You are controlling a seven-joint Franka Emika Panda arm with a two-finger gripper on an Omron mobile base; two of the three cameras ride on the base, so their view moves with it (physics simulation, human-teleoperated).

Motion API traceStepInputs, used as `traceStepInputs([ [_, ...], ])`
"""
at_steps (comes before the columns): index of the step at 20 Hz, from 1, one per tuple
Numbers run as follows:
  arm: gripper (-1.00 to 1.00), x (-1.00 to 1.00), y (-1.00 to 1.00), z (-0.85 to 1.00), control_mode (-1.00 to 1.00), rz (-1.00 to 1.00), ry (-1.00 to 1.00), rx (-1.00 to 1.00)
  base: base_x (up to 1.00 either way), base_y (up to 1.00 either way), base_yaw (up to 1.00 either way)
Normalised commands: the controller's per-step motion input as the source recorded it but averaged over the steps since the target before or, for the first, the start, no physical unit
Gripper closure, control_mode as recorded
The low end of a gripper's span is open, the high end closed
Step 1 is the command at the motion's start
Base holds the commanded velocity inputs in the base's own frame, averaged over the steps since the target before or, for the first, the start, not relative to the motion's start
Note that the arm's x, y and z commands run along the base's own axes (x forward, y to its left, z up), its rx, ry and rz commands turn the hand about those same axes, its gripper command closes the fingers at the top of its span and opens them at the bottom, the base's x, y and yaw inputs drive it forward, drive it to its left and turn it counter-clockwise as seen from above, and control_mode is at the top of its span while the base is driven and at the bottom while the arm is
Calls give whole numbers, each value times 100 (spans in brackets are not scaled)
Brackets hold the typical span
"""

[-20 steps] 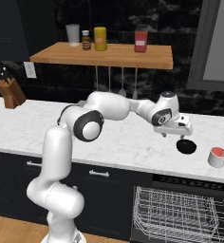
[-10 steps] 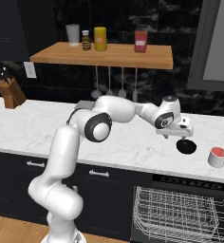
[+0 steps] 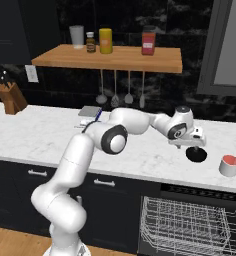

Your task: Pick up the cup and bowl from the counter, place them in the dishwasher, and close the dishwasher door.

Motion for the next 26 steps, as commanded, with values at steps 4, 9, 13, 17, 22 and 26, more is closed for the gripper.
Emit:
traceStepInputs([
  [4, -100, 17, -23, -35, -100, 3, 4, 0, 0, 0, 0],
  [9, -100, -1, -6, -30, -100, 0, 14, 0, 0, 0, 0],
  [13, 100, -4, 0, -31, -100, 0, 17, 0, 0, 0, 0],
  [17, 100, 0, 0, -24, -100, 0, 10, 0, 0, 0, 0],
  [22, 100, -15, 0, -31, -100, 0, 9, 1, 0, 0, 0],
  [26, 100, -46, -7, -10, -100, 0, 0, 24, 0, 0, 0],
])
